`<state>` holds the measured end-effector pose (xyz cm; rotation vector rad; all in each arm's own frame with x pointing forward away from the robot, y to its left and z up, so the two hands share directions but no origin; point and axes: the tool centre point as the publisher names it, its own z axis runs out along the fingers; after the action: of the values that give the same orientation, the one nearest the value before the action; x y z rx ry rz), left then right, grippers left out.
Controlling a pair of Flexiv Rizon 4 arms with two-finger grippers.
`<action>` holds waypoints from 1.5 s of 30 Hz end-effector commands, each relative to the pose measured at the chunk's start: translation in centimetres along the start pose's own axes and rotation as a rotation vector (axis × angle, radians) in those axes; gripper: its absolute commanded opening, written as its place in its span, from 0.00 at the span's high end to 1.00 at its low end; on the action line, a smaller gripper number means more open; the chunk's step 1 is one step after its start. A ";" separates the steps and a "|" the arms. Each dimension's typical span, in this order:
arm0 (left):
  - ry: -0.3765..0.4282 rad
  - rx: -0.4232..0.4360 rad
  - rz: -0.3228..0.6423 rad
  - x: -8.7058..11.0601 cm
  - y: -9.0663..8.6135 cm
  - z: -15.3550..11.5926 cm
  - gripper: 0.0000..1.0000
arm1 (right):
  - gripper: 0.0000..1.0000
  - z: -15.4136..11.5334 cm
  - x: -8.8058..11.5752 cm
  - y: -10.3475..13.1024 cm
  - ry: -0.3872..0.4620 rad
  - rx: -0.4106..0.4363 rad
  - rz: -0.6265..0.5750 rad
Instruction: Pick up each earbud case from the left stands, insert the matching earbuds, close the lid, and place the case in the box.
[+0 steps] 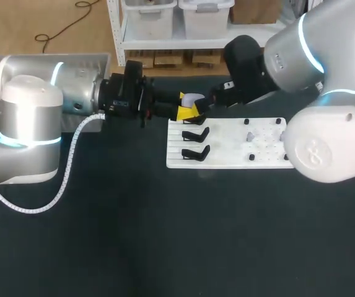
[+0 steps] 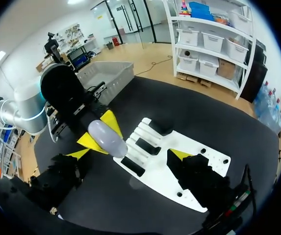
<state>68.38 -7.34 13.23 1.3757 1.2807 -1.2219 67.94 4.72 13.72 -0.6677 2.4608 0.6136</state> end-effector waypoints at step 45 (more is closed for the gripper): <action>-0.042 0.025 0.064 -0.6 0.3 0.0 1.00 | 0.00 -7.4 -0.6 -5.7 0.001 0.265 -0.094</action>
<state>68.37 -7.51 14.01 1.3851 1.1936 -1.2136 69.96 -2.62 17.77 -0.7175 2.4402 0.3579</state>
